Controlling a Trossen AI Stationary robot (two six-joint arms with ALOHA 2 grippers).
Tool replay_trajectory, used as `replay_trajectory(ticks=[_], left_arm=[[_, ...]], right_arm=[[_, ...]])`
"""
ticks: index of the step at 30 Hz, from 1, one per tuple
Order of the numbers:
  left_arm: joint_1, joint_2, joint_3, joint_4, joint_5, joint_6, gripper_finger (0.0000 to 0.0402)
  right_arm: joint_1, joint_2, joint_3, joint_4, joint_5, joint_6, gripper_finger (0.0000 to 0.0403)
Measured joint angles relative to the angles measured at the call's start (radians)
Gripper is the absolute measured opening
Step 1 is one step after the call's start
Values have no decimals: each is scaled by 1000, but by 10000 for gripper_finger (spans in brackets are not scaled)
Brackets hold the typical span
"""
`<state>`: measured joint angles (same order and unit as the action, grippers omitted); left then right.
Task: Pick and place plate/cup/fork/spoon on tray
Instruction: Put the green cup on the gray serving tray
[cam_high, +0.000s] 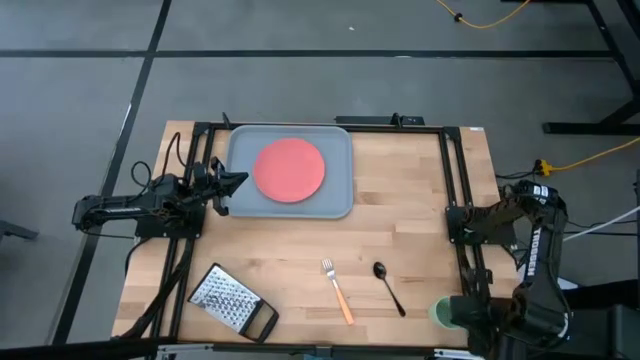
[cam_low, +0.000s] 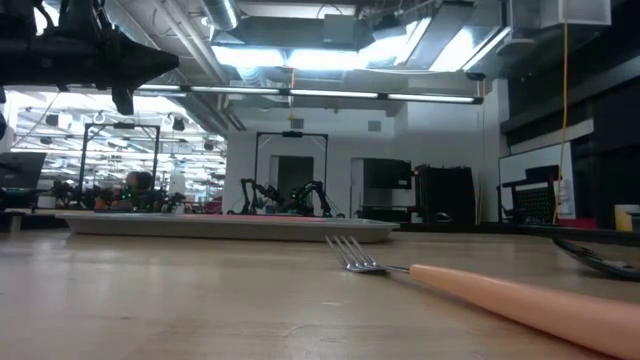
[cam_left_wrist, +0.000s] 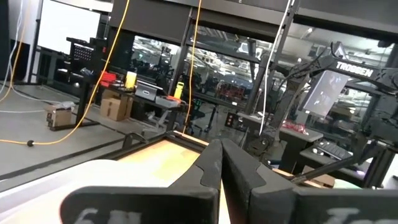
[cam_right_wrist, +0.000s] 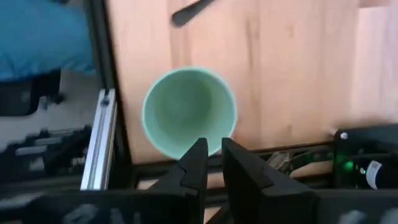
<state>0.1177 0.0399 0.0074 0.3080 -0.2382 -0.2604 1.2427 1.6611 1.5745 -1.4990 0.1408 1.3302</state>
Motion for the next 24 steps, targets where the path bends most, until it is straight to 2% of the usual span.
replay_trajectory(ticks=[4,10,24], left_arm=[[0,0,0,0,0,0,0],[0,0,0,0,0,0,0],[0,0,0,0,0,1,0]], right_arm=[[0,0,0,45,-88,23,52],[5,0,0,39,-89,14,52],[32,-1,0,-58,34,21,71]])
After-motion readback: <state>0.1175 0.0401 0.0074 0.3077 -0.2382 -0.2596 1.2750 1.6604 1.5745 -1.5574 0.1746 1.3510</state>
